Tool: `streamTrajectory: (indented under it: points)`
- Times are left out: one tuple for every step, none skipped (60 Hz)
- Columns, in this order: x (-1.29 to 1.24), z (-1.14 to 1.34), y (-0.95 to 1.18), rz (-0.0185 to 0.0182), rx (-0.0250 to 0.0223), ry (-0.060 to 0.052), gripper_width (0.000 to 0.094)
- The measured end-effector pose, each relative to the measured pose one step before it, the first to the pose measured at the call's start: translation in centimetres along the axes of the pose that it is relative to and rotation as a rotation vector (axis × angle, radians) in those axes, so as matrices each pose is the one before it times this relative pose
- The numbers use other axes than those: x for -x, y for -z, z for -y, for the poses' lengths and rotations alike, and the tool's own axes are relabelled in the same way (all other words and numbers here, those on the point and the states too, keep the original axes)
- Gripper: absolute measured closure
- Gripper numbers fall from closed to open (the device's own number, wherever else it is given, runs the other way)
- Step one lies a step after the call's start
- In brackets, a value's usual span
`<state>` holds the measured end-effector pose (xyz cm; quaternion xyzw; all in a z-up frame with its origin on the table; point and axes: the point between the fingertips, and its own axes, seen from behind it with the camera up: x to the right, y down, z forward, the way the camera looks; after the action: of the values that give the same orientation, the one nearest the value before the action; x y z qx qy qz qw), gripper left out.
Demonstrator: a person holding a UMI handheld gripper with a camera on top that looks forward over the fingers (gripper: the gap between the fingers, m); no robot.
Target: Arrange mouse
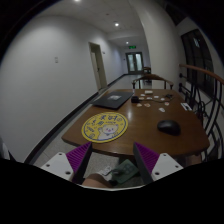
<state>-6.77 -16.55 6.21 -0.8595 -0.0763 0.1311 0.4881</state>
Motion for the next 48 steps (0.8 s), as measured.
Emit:
streamTrajectory:
  points:
    - [-0.098, -0.002, 0.467, -0.00523, 0.00062, 0.0033, 0.0101]
    - [-0.292, -0.044, -0.012, -0.00648, -0.00028, 0.0041, 0.01]
    - [-0.366, -0.079, -0.004, -0.00705, 0.00068, 0.0044, 0.01]
    - [-0.408, -0.053, 0.033, -0.00742, 0.00073, 0.004, 0.0102]
    - [-0.468, -0.06, -0.046, -0.00711, 0.00073, 0.0028, 0.0101]
    - [-0.422, -0.107, 0.055, -0.00876, 0.00273, 0.0011, 0.0099]
    - [-0.649, -0.151, -0.118, -0.00825, 0.00297, 0.0008, 0.0099]
    - [-0.554, -0.165, 0.05, -0.00881, 0.00377, -0.0002, 0.0099]
    - [-0.525, -0.088, -0.049, -0.00838, 0.00304, -0.0008, 0.01]
    - [-0.618, -0.09, -0.032, -0.00818, 0.00211, 0.0003, 0.0103]
    - [-0.693, -0.052, -0.027, -0.00972, 0.00172, 0.0007, 0.0104]
    - [-0.791, -0.046, -0.095, -0.01236, 0.00065, 0.0001, 0.0098]
    - [-0.82, -0.092, -0.45, -0.01563, -0.00103, 0.0, 0.0102]
    - [-0.979, 0.009, -0.154, -0.01638, -0.0009, -0.0017, 0.0104]
    - [-1.02, -0.005, -0.157, -0.01699, -0.00092, 0.0002, 0.0108]
    - [-1.078, -0.006, -0.252, -0.01814, -0.00038, 0.0012, 0.0107]
    - [-1.155, -0.007, -0.637, -0.0204, 0.00045, 0.0011, 0.0109]
    - [-1.08, -0.056, -0.338, -0.02142, 0.00067, 0.0004, 0.011]
    - [-1.101, -0.014, -0.348, -0.02161, 0.00097, 0.0005, 0.011]
    - [-1.079, 0.014, -0.4, -0.02061, 0.00041, 0.0004, 0.0107]
    - [-1.031, -0.005, -0.435, -0.02047, 0.00164, -0.0002, 0.0106]
    - [-1.11, -0.059, -0.546, -0.0223, 0.00382, -0.0005, 0.0108]
    - [-0.999, -0.087, -0.489, -0.02181, 0.00596, 0.0009, 0.0111]
    - [-0.959, -0.087, -0.53, -0.02051, 0.00618, 0.0036, 0.0109]
    - [-0.795, -0.026, -0.608, -0.01661, 0.00448, 0.0048, 0.0111]
    - [-0.675, -0.006, -0.601, -0.0124, 0.00344, 0.0061, 0.0109]
    - [-0.501, 0.076, -0.209, -0.00865, 0.00488, 0.0064, 0.011]
    - [-0.5, -0.019, -0.647, -0.00764, 0.0032, 0.0078, 0.0108]
    - [-0.583, -0.118, -0.736, -0.0065, 0.00271, 0.0091, 0.0109]
    - [-0.328, -0.045, -0.586, -0.00497, 0.00527, 0.0041, 0.0112]
    - [-0.237, -0.056, -0.554, -0.00249, 0.00666, 0.0037, 0.011]
    - [-0.229, -0.03, -0.58, -0.0012, 0.0067, 0.0027, 0.0106]
    - [-0.195, -0.008, -0.56, -0.00104, 0.00682, 0.002, 0.0107]
    - [-0.203, 0.021, -0.54, -0.00285, 0.00626, 0.0019, 0.0105]
    - [-0.079, 0.28, -0.506, 0.00394, -0.00459, -0.0013, 0.0106]
    - [-0.086, 0.43, -0.517, 0.00444, -0.00863, -0.0064, 0.011]
    - [-0.207, 0.298, -0.512, 0.00004, -0.00102, -0.0054, 0.0117]
    - [-0.367, 0.238, -0.464, -0.00159, 0.00335, -0.0056, 0.0114]
    - [-0.26, 0.122, -0.427, -0.00251, 0.00601, -0.0046, 0.0113]
    - [0.103, 0.406, -0.353, 0.01178, 0.00017, -0.0096, 0.0105]
    - [-0.163, 0.206, -0.467, 0.0019, 0.00592, -0.008, 0.0107]
    - [-0.109, 0.172, -0.468, 0.00449, 0.00691, -0.0078, 0.0106]
    - [-0.127, 0.287, -0.462, 0.00219, 0.00334, -0.0094, 0.011]
    - [-0.161, 0.26, -0.452, 0.00278, 0.00405, -0.0077, 0.0116]
    - [-0.16, 0.256, -0.441, 0.00226, 0.00376, -0.0054, 0.0119]
    - [-0.052, 0.179, -0.523, 0.00195, 0.00112, -0.0068, 0.0117]
    - [-0.218, 0.356, -0.476, 0.0031, 0.00164, -0.0066, 0.0117]
    - [-0.172, 0.269, -0.452, 0.00363, 0.00269, -0.0076, 0.0121]
